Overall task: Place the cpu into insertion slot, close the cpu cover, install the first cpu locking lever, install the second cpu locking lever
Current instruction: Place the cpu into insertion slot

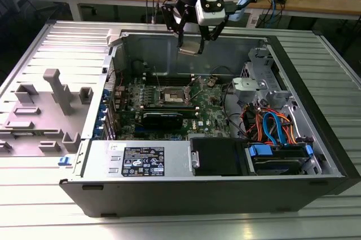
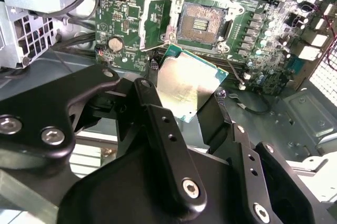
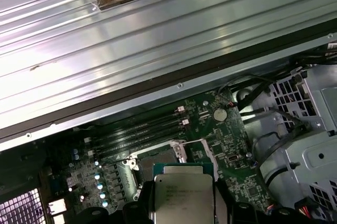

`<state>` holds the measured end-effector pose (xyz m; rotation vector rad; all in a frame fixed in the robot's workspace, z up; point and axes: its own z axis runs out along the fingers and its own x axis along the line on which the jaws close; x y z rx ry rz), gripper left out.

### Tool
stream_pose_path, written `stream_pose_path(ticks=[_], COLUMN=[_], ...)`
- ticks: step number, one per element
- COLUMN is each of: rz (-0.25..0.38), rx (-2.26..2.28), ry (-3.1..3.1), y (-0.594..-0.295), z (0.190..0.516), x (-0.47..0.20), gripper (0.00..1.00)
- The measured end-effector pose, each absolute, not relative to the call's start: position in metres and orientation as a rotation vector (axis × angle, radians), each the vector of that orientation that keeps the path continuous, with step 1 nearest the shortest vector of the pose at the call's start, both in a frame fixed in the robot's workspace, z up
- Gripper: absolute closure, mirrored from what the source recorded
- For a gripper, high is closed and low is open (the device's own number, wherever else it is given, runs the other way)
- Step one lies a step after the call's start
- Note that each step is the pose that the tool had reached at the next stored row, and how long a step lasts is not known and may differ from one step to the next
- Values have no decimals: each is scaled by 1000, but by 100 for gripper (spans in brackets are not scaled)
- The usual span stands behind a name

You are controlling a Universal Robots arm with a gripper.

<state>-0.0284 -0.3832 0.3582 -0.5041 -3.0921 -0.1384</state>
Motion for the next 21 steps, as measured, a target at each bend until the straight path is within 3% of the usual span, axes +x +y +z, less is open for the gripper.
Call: stream_pose_path(ticks=[21], rz=[-139], rx=[-714], ry=[-3057], y=[-392], z=[352], x=[-28], gripper=[46])
